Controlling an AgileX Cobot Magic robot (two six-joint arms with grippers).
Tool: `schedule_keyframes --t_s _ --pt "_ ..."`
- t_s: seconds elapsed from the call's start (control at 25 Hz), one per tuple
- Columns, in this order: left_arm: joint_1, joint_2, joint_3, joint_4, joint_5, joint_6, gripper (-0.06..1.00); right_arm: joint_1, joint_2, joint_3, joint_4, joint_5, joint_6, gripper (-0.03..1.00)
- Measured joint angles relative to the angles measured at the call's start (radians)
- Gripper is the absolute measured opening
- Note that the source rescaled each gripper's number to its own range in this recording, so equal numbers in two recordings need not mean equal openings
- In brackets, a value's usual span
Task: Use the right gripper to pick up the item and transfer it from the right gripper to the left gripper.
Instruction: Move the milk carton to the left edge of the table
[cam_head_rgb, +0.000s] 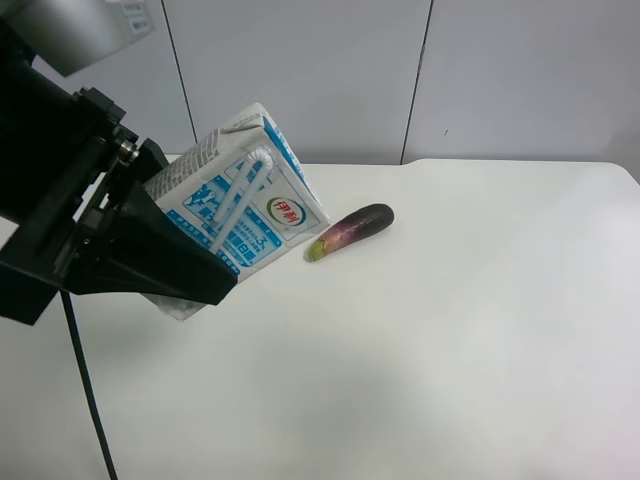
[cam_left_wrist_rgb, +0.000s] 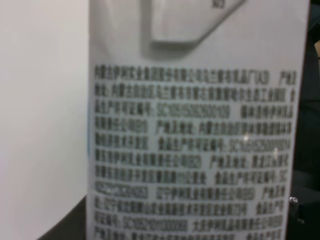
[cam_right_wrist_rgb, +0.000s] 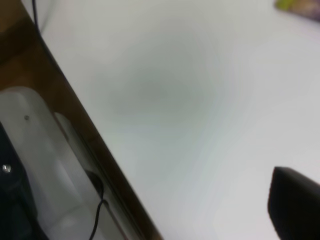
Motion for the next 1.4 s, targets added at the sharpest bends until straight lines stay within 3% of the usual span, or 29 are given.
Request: schedule_keyframes --t_s 0.44,1.08,1.16,1.4 --pt "0.000 0.000 0.000 0.000 0.000 0.003 0.00 0.000 -0.366 0.253 -0.179 -0.140 0.219 1.00" --pt "0.000 0.000 0.000 0.000 0.000 0.006 0.00 -0.007 -0.401 0.275 -0.208 -0.141 0.239 1.00" --pt "0.000 0.000 0.000 0.000 0.000 0.006 0.00 -0.050 -0.401 0.275 -0.207 -0.141 0.239 1.00" --pt "0.000 0.000 0.000 -0.001 -0.001 0.006 0.00 -0.294 -0.469 0.275 -0.207 -0.149 0.243 1.00"
